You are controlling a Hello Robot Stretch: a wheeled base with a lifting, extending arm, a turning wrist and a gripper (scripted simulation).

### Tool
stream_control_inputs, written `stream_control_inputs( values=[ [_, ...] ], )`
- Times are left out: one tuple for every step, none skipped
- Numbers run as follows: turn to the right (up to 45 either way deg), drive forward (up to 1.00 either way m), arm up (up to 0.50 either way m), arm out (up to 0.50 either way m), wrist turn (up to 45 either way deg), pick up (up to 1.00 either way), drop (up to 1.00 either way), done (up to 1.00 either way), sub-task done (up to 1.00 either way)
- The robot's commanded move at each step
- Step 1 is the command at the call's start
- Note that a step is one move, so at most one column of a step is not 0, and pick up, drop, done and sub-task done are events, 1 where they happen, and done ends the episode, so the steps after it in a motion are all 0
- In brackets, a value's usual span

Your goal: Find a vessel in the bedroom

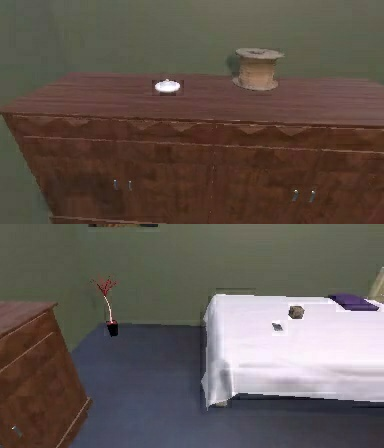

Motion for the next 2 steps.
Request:
stream_control_inputs(
  values=[
    [0.0,0.25,0.0,0.0,0.0,0.0,0.0,0.0,0.0],
    [0.0,0.0,0.0,0.0,0.0,0.0,0.0,1.0,0.0]
  ],
)
